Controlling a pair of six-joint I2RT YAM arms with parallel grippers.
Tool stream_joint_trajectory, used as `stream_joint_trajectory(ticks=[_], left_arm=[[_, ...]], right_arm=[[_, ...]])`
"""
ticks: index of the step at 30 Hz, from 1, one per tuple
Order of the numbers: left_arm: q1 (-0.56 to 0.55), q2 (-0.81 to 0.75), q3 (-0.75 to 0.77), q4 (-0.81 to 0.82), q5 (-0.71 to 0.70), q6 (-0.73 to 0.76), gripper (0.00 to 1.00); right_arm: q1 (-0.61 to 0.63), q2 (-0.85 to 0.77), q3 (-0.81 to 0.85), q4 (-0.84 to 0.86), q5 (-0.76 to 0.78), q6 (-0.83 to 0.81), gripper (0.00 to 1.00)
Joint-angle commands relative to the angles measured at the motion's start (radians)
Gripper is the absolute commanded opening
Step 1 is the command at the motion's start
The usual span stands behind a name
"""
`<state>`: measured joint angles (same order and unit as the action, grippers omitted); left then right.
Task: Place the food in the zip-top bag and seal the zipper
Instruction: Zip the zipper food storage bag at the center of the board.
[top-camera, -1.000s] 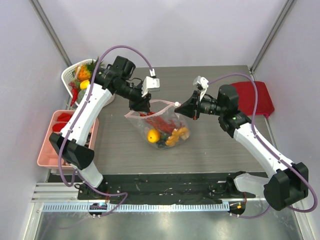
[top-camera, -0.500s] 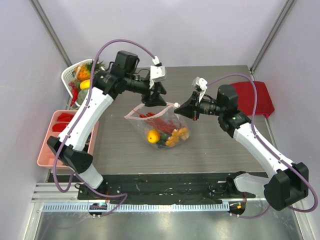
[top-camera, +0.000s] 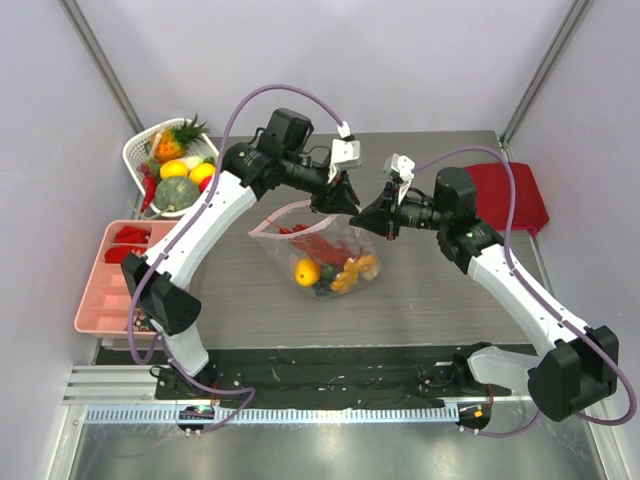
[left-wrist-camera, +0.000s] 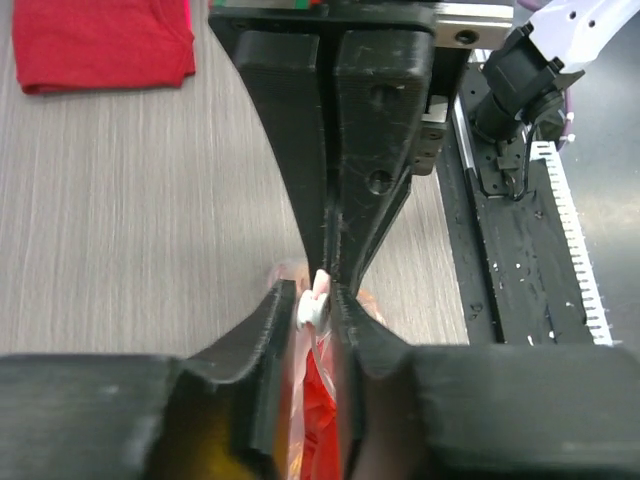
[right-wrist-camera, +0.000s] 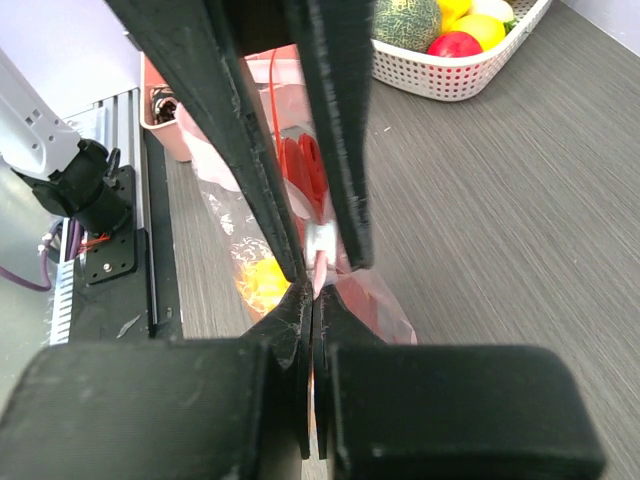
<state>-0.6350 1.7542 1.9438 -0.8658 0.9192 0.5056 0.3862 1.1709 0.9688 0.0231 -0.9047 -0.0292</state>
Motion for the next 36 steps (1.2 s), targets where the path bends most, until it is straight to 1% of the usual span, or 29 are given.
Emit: stream_joint_trajectory(ticks=[1,2,5,7,11,20,24,36], left_arm=[[-0.005,-0.007,0.010,0.015,0.007,0.011,0.19],[-0.003,-0.005,0.012,-0.022,0.001,0.020,0.13],[0.018,-0.015,0.007,-0.071,-0.002,0.040,0.02],[0.032,-0.025,0.003,-0.099,-0.006,0.054,0.01],[0.078,-0.038,0.001,-0.185,-0.014,0.096,0.01],[0.158,-0.071,-0.006,-0.367,-0.078,0.201,0.01],[0.228,-0.105,-0.034,-0.443,-0.115,0.247,0.00],[0.415,-0.261,-0.189,-0.515,-0.220,0.353,0.00]], right_arm=[[0.005,-0.046,0.038,0.037,0.000,-0.026,0.01],[0.006,-0.051,0.033,0.035,0.003,-0.029,0.01],[0.006,-0.060,0.025,0.029,0.018,-0.035,0.01],[0.006,-0.063,0.019,0.028,0.029,-0.034,0.01],[0.003,-0.073,0.013,0.029,0.053,-0.026,0.01],[-0.012,-0.085,-0.002,0.049,0.125,0.003,0.01],[-0.027,-0.097,-0.016,0.057,0.162,0.014,0.01],[-0.060,-0.122,-0.062,0.081,0.236,0.028,0.01]])
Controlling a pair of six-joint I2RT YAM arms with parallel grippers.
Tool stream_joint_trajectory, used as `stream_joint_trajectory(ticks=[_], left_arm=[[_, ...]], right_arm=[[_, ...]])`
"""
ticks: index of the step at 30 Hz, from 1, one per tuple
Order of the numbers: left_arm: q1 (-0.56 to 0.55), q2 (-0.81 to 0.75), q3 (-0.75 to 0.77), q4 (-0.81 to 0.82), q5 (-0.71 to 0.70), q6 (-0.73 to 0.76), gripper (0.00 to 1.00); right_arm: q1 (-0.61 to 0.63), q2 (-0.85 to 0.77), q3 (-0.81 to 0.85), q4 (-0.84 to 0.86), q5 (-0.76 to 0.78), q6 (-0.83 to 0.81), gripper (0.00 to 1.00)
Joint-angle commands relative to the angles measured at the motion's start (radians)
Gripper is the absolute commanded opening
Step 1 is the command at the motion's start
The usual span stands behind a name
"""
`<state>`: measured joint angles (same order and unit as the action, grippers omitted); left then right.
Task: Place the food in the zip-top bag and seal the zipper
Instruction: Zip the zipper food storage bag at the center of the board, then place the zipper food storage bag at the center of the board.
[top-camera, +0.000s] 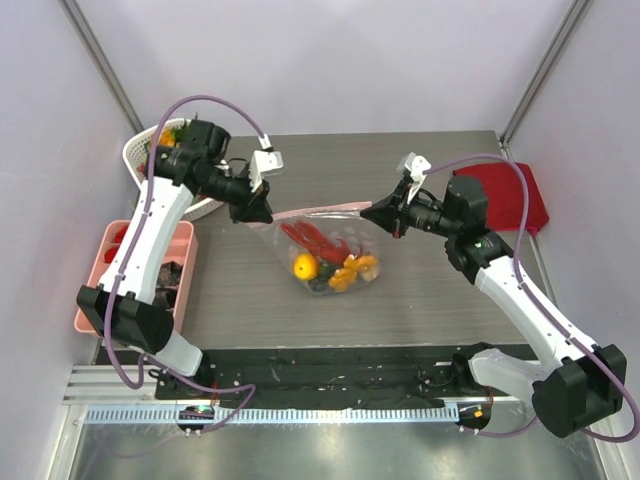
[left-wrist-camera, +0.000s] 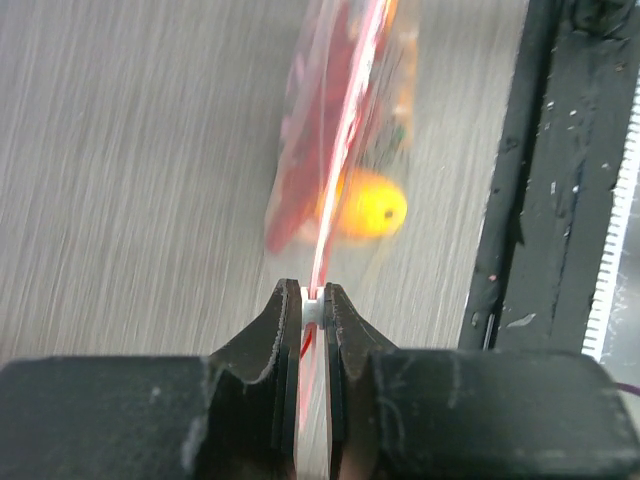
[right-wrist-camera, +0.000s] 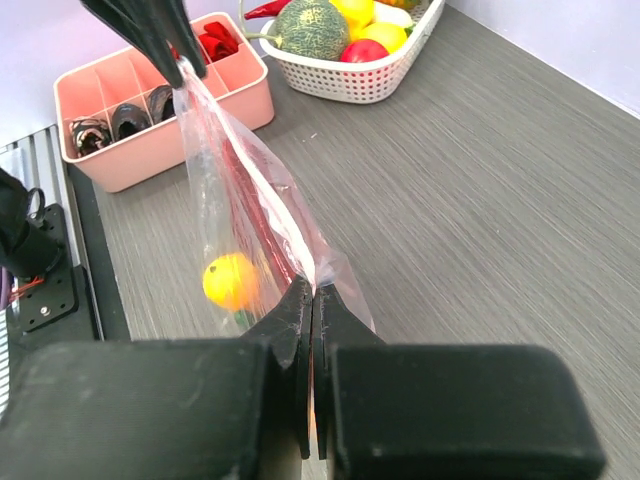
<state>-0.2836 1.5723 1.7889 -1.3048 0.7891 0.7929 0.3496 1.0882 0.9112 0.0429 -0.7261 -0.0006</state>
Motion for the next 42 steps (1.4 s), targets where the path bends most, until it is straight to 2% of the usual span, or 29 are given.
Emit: stream_joint_trajectory(ticks=[1,10,11,12,13,15,16,18,21,26,30,33,35,36,37,39,42], left_arm=[[0.087,-0.087,-0.051,-0.077,-0.094,0.072,0.00],[0.153,-0.133,-0.101,-0.093,-0.107,0.124,0.00],[0.153,-0.135,-0.102,-0.090,-0.099,0.124,0.02],[0.153,-0.138,-0.095,-0.087,-0.082,0.124,0.07],[0.152,-0.138,-0.091,-0.085,-0.041,0.120,0.28],[0.133,-0.139,-0.051,-0.070,0.010,0.085,0.48],[0.118,-0.141,-0.039,0.000,0.012,-0.013,0.61],[0.040,-0.138,0.001,0.059,-0.023,-0.079,0.67],[-0.081,-0.123,0.026,0.075,-0.094,-0.087,0.76],[-0.192,-0.098,-0.006,0.205,-0.166,-0.159,0.85],[-0.269,-0.077,-0.036,0.329,-0.270,-0.219,0.85],[-0.293,-0.046,-0.020,0.322,-0.272,-0.234,0.80],[-0.318,-0.031,-0.022,0.314,-0.275,-0.236,0.72],[-0.327,-0.020,-0.020,0.303,-0.281,-0.233,0.67],[-0.330,-0.003,-0.017,0.289,-0.283,-0.236,0.54],[-0.331,0.021,0.013,0.279,-0.290,-0.251,0.38],[-0.330,0.083,0.105,0.271,-0.343,-0.317,0.08]], right_arm=[[-0.026,-0.040,-0.008,0.063,0.057,-0.001,0.01],[-0.038,-0.050,-0.028,0.071,0.050,-0.001,0.01],[-0.040,-0.050,-0.028,0.072,0.044,-0.001,0.01],[-0.038,-0.048,-0.031,0.075,0.034,-0.001,0.01],[-0.040,-0.048,-0.032,0.083,0.004,0.022,0.01],[-0.038,-0.047,-0.037,0.086,-0.028,0.027,0.01],[-0.038,-0.044,-0.041,0.089,-0.050,0.031,0.01],[-0.038,-0.044,-0.041,0.086,-0.064,0.034,0.01],[-0.037,-0.047,-0.041,0.083,-0.079,0.033,0.01],[-0.035,-0.042,-0.031,0.080,-0.095,0.036,0.01],[-0.035,-0.048,-0.035,0.083,-0.096,0.040,0.01],[-0.035,-0.059,-0.035,0.081,-0.101,0.042,0.01],[-0.032,-0.063,-0.035,0.083,-0.101,0.047,0.01],[-0.032,-0.063,-0.037,0.086,-0.101,0.050,0.01],[-0.032,-0.063,-0.037,0.086,-0.098,0.053,0.01],[-0.031,-0.068,-0.035,0.086,-0.091,0.056,0.01],[-0.031,-0.077,-0.043,0.089,-0.064,0.065,0.01]])
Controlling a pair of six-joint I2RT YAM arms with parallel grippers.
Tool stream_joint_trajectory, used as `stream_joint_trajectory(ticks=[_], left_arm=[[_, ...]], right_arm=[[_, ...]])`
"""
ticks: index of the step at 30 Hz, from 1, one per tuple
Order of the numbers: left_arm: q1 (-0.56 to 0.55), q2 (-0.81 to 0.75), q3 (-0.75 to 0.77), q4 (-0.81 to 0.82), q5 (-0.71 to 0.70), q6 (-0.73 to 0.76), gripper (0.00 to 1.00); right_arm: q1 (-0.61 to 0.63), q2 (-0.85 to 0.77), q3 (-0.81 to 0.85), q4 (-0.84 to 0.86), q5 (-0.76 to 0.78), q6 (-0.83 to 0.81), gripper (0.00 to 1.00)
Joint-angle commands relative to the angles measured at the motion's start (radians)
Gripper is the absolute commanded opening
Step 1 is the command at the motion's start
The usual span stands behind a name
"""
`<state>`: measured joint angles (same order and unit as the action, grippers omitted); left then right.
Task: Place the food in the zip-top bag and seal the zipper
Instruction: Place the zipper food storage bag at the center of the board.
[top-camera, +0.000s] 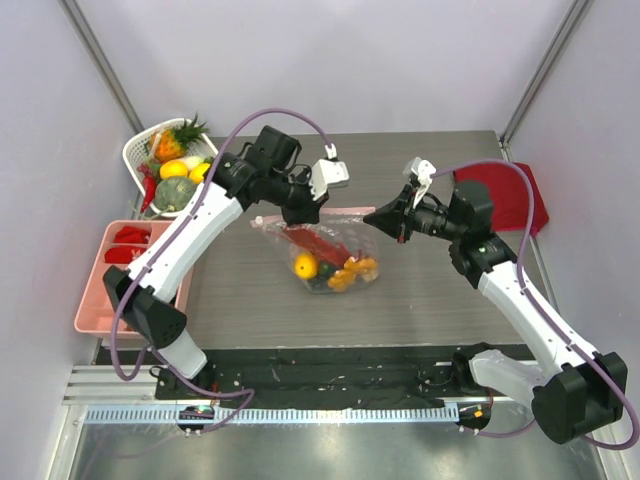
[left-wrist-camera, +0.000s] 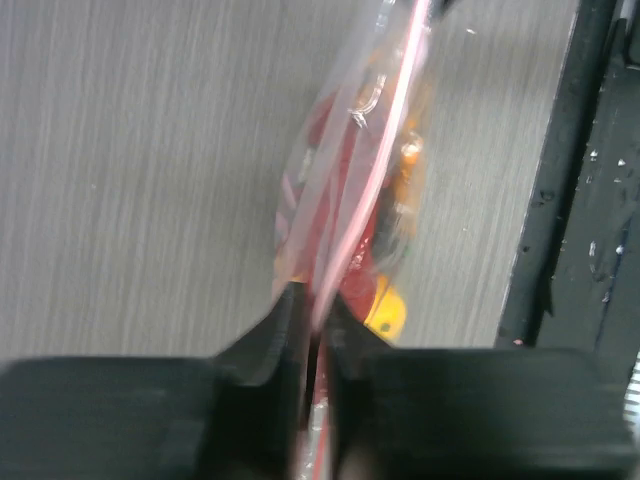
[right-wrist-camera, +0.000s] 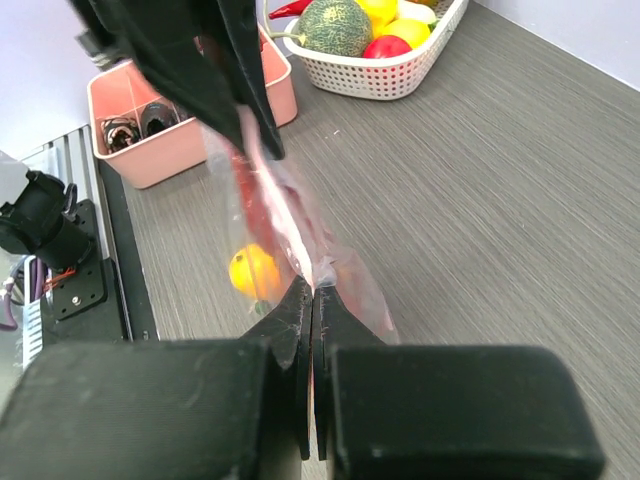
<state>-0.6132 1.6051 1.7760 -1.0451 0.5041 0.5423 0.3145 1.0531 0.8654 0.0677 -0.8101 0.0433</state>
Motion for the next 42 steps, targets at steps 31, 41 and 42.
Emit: stream_joint_trajectory(ticks=[31,41,42], left_arm=[[0.046,0.372,-0.137,0.953,-0.176,0.105,0.22],[0.044,0.432,0.026,0.648,-0.185,-0.326,0.70],[0.052,0.415,0.046,0.614,-0.167,-0.349,0.83]], right_arm=[[-0.130,-0.002,-0.016,0.040,0.388,0.271,1.00],[-0.152,-0.045,-0.049,-0.057,0.379,0.221,1.00],[-0.156,-0.053,-0.048,-0.089,0.382,0.219,1.00]])
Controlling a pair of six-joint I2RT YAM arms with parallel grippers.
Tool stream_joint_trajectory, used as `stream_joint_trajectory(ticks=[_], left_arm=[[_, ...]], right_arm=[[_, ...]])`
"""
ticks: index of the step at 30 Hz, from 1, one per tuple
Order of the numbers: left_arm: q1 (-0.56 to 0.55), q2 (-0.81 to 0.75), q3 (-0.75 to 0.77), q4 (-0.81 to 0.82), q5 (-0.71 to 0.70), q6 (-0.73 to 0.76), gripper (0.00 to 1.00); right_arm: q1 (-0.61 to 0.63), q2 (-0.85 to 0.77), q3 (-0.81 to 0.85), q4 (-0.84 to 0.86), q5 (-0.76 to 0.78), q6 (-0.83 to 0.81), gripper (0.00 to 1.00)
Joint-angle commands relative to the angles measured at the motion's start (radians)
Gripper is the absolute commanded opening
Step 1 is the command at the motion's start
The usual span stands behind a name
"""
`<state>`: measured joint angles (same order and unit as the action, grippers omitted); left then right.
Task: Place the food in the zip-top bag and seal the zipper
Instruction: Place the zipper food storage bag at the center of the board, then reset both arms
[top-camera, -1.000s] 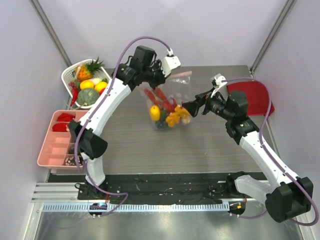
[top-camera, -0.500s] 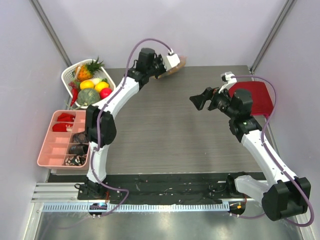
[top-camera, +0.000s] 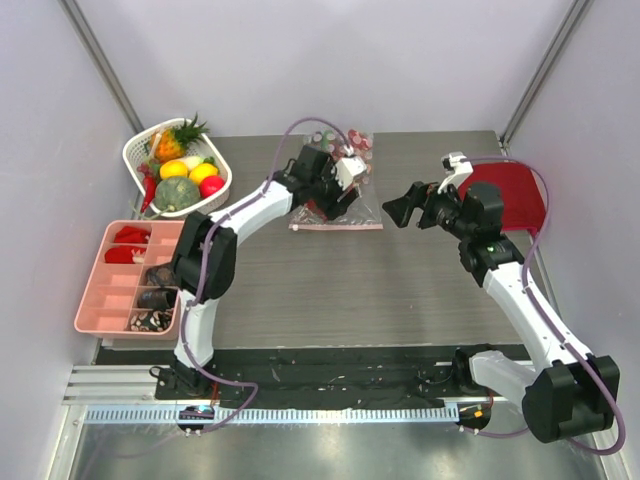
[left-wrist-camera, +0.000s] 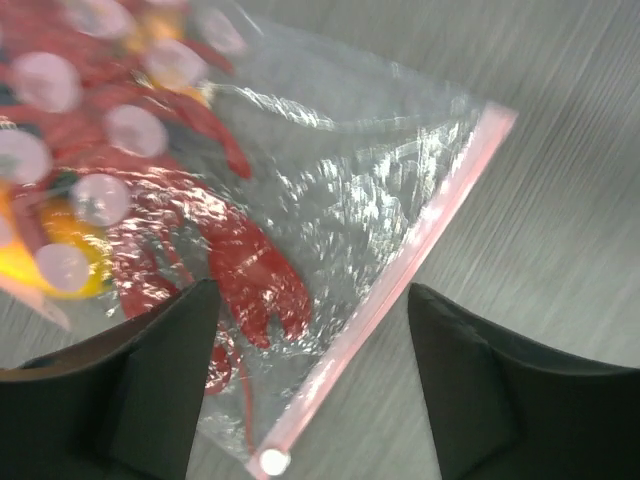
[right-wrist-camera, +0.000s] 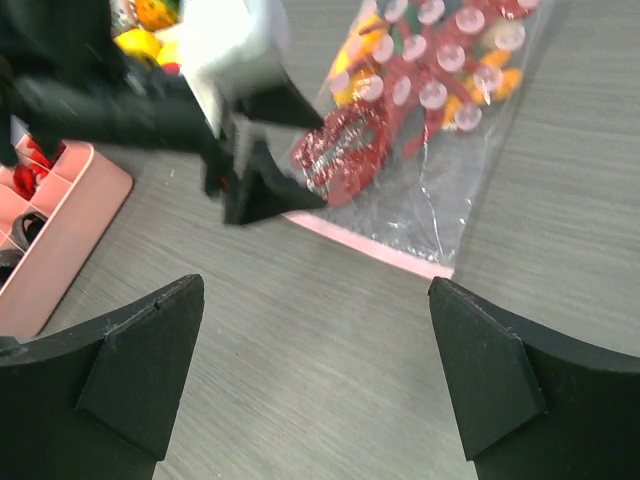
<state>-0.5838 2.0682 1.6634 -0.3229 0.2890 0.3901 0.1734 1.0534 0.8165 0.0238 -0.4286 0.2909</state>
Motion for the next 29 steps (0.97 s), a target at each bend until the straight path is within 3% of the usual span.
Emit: stream_joint_trajectory(ticks=[1,3,7,9,12,16,19,25,29], left_arm=[[0.027,-0.087,0.171,-0.158,0.085,-0.238,0.90],[0.048,-0.138,0.206,-0.212,0.139,-0.270,1.00],[0.126,-0.223,0.288,-0.431,0.186,-0.358,1.00],[0.180,-0.250,0.347,-0.510,0.275,-0.425,1.00],[0.324,-0.305,0.372,-0.642,0.361,-0.485,1.00],[0.502,-0.472,0.154,-0.627,0.355,-0.522,1.00],[0.614,-0.614,-0.032,-0.625,0.299,-0.450,1.00],[0.625,-0.882,-0.389,-0.582,0.118,-0.352,1.00],[0.624,-0.964,-0.481,-0.565,0.069,-0.346,1.00]], right_arm=[[-0.017,-0.059,0.003,-0.051,0.007,-0.029,1.00],[-0.020,-0.082,0.006,-0.076,0.010,-0.029,1.00],[-0.018,-0.118,0.029,-0.133,0.027,-0.027,1.00],[-0.020,-0.131,0.039,-0.186,0.039,-0.029,1.00],[-0.020,-0.153,0.064,-0.281,0.050,-0.038,1.00],[-0.025,-0.222,0.056,-0.349,0.077,-0.044,1.00],[-0.026,-0.265,0.038,-0.398,0.103,-0.067,1.00],[-0.026,-0.378,-0.005,-0.473,0.151,-0.087,1.00],[-0.028,-0.426,-0.020,-0.501,0.171,-0.075,1.00]])
